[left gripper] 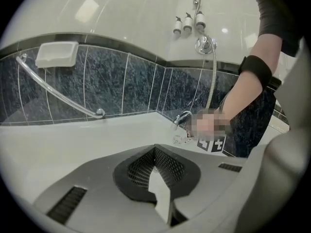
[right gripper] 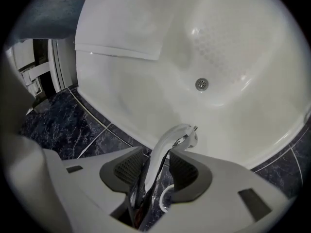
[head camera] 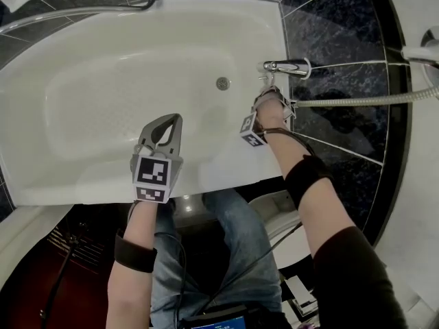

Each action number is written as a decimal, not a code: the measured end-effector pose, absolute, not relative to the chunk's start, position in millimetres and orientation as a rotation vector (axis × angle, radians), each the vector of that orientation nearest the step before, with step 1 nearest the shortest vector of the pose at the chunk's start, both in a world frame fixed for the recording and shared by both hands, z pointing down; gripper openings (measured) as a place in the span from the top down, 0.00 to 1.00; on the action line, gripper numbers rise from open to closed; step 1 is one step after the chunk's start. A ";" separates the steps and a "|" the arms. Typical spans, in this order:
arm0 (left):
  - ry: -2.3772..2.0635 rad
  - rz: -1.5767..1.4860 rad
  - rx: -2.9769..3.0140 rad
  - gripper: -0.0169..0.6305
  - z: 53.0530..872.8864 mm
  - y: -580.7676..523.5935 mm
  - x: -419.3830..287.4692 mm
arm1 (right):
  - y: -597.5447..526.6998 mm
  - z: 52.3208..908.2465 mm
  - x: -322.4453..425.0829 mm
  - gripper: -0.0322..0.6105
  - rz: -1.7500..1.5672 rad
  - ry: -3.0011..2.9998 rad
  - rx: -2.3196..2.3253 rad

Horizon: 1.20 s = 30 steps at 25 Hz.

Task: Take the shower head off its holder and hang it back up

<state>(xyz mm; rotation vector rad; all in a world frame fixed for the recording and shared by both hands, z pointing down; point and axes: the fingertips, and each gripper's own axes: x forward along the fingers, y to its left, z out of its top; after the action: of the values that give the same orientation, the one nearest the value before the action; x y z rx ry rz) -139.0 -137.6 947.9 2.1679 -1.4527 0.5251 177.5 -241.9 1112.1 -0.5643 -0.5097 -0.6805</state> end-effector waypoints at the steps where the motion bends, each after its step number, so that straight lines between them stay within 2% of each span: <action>1: -1.455 0.524 2.162 0.97 948.6 -136.3 -140.2 | -241.5 1111.4 178.2 0.66 -0.676 -0.501 -0.564; 10: -1.472 0.506 2.106 0.97 958.4 -122.7 -151.6 | -235.9 1113.1 169.3 0.72 -0.656 -0.545 -0.504; 17: -1.479 0.500 2.072 0.97 955.1 -115.9 -162.5 | -228.6 1115.0 125.6 0.75 -0.633 -0.765 -0.398; 23: -1.518 0.510 2.041 0.97 931.0 -106.7 -188.6 | -209.4 1099.2 43.9 0.76 -0.648 -1.009 -0.326; 30: -1.666 0.518 1.927 0.97 870.4 -78.9 -265.9 | -178.6 1031.8 -97.3 0.76 -0.606 -1.416 -0.179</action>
<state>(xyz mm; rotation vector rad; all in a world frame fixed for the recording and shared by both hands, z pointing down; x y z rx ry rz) -265.9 -78.9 870.4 1.9267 -1.6665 0.5176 -97.3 -178.6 1031.8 -0.1794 -1.4156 -0.6059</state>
